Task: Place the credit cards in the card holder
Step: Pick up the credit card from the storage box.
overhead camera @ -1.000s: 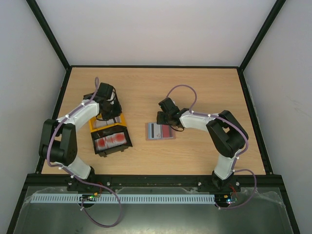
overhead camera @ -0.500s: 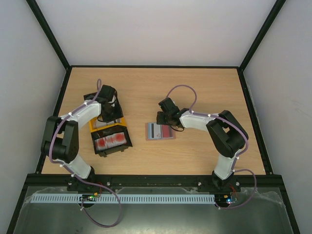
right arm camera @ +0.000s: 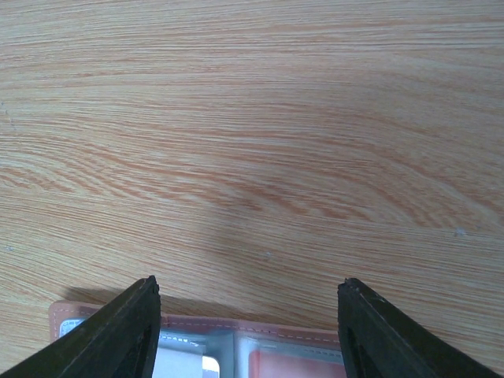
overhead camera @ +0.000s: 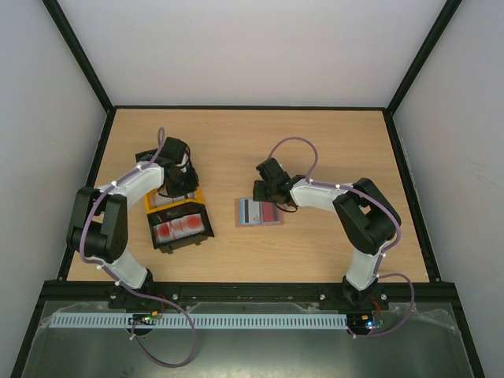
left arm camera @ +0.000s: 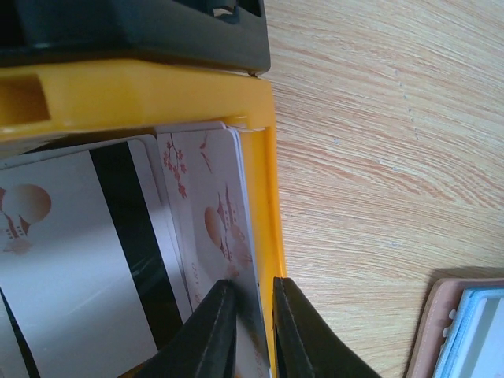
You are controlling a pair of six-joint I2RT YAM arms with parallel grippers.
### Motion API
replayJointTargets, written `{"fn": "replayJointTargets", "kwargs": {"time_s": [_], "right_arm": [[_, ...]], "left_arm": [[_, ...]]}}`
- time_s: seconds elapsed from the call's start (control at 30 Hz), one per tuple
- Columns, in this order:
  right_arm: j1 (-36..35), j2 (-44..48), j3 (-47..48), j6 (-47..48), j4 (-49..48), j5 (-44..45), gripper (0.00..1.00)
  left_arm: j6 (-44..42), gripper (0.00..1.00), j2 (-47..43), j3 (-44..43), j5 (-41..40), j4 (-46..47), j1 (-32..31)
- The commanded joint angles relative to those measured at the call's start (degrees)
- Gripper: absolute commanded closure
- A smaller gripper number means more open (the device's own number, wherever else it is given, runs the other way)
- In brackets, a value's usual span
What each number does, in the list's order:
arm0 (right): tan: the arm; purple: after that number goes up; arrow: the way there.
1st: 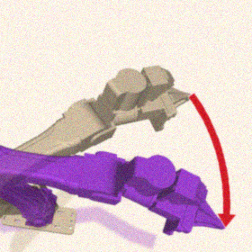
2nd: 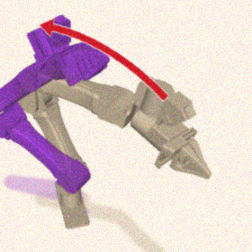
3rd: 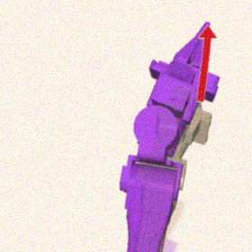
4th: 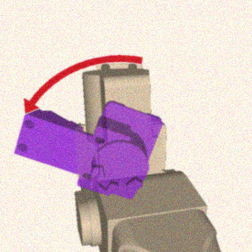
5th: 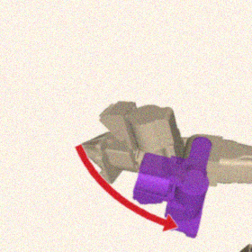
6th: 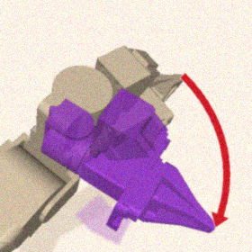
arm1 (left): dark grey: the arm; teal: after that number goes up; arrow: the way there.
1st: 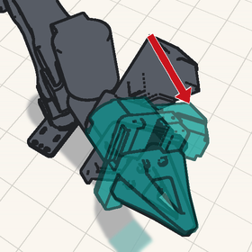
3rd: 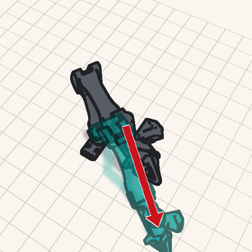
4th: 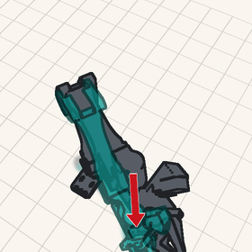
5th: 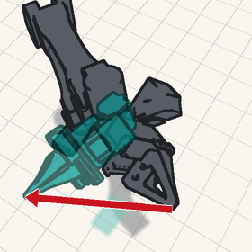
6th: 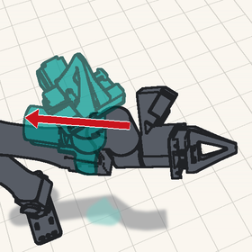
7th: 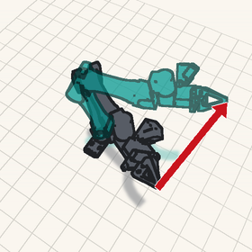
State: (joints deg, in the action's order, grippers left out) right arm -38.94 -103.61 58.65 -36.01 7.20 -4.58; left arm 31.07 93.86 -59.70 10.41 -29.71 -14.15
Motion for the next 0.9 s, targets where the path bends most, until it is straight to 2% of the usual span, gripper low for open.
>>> {"fn": "replayJointTargets", "kwargs": {"time_s": [0.0,0.27,0.5,0.7,0.87], "right_arm": [[0.35,-0.66,0.76,0.13,0.18,0.45,0.40],[0.35,-0.93,1.09,0.16,0.20,0.28,0.40],[0.36,-1.05,0.95,0.31,0.20,0.18,0.40],[0.35,-0.98,0.77,0.15,0.18,0.18,0.40],[0.35,-0.90,0.68,0.12,0.18,0.27,0.40]], "left_arm": [[-0.09,0.85,-0.69,-0.39,1.45,-0.17,-0.22],[0.18,0.91,-1.78,-0.84,1.36,-1.02,-0.32],[0.31,0.91,-2.41,-0.89,1.56,-1.23,-0.27],[0.34,0.86,-2.37,-0.45,2.59,-0.71,-0.34],[0.22,0.87,-2.37,0.03,2.86,-0.35,-0.33]]}}
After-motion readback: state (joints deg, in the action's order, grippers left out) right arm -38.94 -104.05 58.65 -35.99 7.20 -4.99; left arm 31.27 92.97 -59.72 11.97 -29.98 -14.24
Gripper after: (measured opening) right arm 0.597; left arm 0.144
